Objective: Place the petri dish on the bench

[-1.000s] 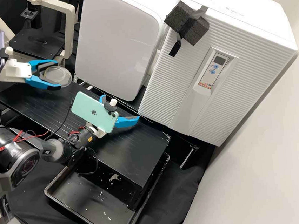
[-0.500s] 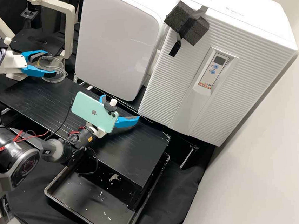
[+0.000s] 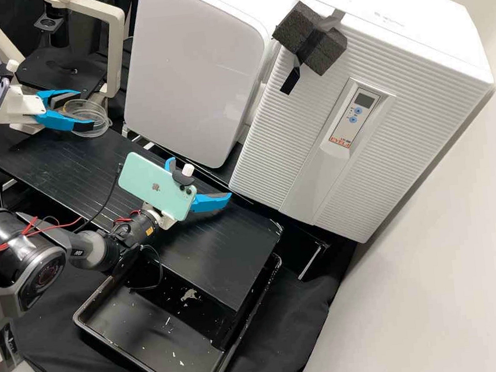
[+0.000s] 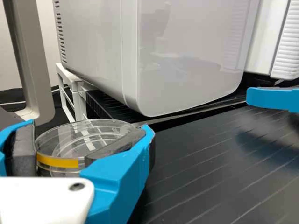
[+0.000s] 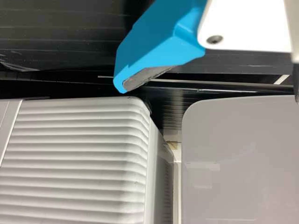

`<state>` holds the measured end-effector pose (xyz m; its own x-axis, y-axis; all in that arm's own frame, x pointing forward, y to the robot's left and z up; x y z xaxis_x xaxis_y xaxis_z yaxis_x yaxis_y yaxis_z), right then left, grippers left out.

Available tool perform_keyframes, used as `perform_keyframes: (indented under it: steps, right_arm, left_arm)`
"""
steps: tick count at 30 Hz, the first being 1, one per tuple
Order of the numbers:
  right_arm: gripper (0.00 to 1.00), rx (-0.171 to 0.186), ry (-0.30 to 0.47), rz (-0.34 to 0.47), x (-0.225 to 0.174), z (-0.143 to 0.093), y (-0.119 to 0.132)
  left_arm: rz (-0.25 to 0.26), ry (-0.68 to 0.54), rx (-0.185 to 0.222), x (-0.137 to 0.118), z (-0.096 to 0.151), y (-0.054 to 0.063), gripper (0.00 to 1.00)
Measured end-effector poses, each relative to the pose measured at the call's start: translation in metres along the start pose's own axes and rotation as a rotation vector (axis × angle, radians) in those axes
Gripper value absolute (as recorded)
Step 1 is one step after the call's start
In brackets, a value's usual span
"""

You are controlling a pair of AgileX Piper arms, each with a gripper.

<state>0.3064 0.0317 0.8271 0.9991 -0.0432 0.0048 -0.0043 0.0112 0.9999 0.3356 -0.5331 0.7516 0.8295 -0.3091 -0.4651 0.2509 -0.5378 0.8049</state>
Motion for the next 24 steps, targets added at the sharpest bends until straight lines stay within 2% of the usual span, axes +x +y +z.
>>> perform_keyframes:
  steps: [16, 20, 24]
  right_arm:
    - [1.0, 0.0, 0.0, 0.0, 0.0, 0.0, 0.0]
    - [1.0, 0.0, 0.0, 0.0, 0.0, 0.0, 0.0]
    - [1.0, 0.0, 0.0, 0.0, 0.0, 0.0, 0.0]
  left_arm:
    - [0.01, 0.013, -0.058, 0.0019, -0.0095, 0.0007, 0.0]
    - [0.008, 0.007, -0.051, 0.002, -0.0099, 0.0017, 0.0]
    - [0.01, 0.007, -0.059, 0.0022, -0.0104, 0.0026, 0.0]
